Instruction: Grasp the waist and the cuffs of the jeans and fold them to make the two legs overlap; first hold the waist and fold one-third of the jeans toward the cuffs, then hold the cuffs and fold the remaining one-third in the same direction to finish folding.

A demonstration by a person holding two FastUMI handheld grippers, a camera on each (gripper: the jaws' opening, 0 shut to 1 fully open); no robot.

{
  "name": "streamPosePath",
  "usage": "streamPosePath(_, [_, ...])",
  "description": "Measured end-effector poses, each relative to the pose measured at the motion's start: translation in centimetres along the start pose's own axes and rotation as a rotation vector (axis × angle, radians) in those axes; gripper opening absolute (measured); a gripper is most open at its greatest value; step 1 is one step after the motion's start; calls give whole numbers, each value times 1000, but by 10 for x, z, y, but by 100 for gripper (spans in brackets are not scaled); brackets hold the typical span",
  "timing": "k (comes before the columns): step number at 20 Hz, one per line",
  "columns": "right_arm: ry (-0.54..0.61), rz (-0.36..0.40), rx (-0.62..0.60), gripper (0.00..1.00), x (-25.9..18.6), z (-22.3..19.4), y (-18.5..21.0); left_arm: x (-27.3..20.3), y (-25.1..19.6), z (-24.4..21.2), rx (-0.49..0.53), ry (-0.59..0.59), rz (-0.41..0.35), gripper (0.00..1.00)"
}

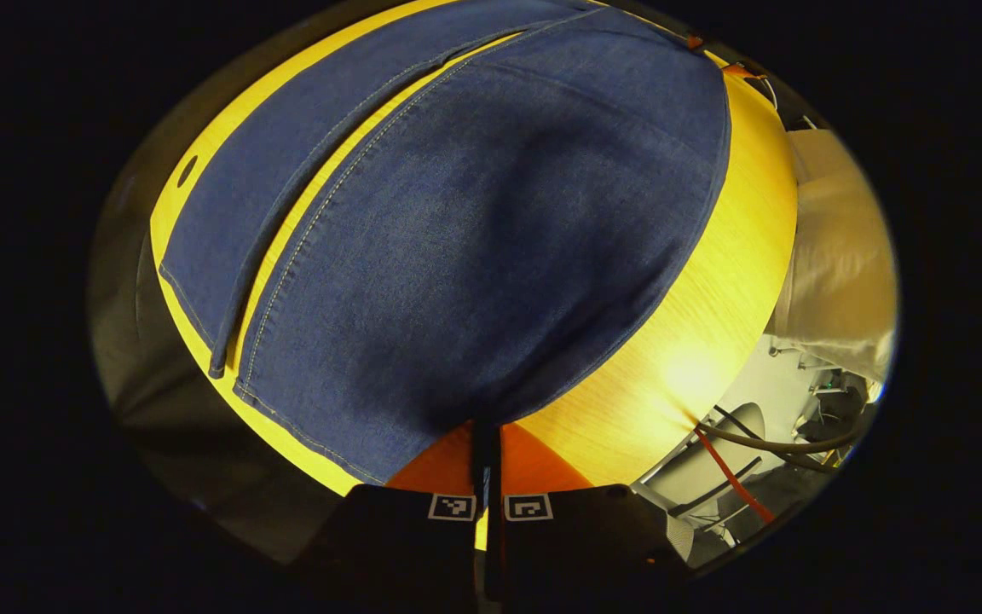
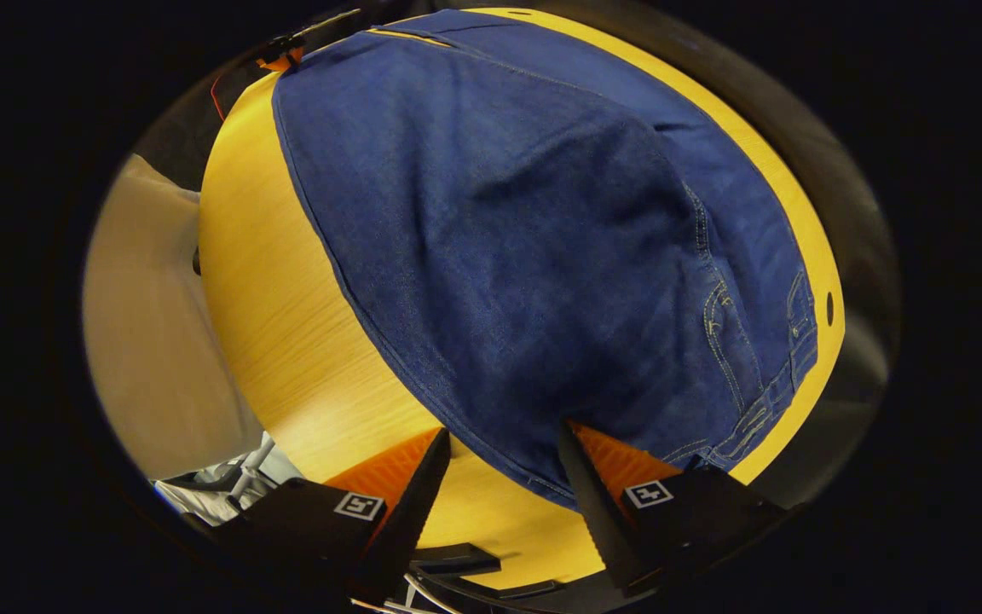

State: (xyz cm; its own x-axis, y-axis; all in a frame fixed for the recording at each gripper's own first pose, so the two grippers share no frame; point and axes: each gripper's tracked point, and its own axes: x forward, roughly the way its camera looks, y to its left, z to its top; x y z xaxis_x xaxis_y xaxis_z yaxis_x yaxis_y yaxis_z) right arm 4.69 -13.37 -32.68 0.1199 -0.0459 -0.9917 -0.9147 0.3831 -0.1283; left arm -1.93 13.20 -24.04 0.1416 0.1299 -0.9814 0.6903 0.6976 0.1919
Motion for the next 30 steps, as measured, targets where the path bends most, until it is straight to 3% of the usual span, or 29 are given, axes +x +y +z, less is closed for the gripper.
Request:
streamPosePath(1, [4,-2,1,76,1,-2,0,0,0,0,-7,5,-1,0])
streamPosePath(2, [2,-5,4,87,1,0,0,1,1,0,-8,9,0,0])
streamPosePath(3, [5,-7,8,77,1,-1,-1,1,1,0,-8,12,1,0])
streamPosePath(4, [3,-7,9,86,0,0,-2,1,1,0,-6,13,3,0])
streamPosePath(5, [12,-6,17,77,0,0,-2,1,1,0,-9,14,4,0])
streamPosePath(6, [17,-5,27,83,0,0,-1,1,1,0,-12,15,5,0])
streamPosePath(9, [48,-20,28,53,-1,9,2,1,1,1,-11,11,14,0])
streamPosePath(10, [47,-26,27,53,-5,17,2,2,1,1,-1,6,20,0])
streamPosePath(13, [34,-39,70,34,-14,22,-1,3,1,1,-6,-26,34,0])
streamPosePath(15, [30,-66,107,34,-17,21,-9,2,0,1,-42,-45,30,0])
streamPosePath(17, [17,-110,132,15,-15,17,-11,4,3,-1,-60,-46,19,0])
streamPosePath(19, [6,-147,118,13,-11,17,-8,3,3,1,-59,-41,4,0])
streamPosePath(24, [36,-170,333,5,-16,17,-11,-3,6,-6,-91,45,-87,0])
streamPosePath(27, [-32,-132,503,3,-36,26,-24,-21,17,-5,-70,97,-64,0])
streamPosePath(30, [-107,-156,567,2,-65,37,-46,-58,40,5,-65,127,-62,0])
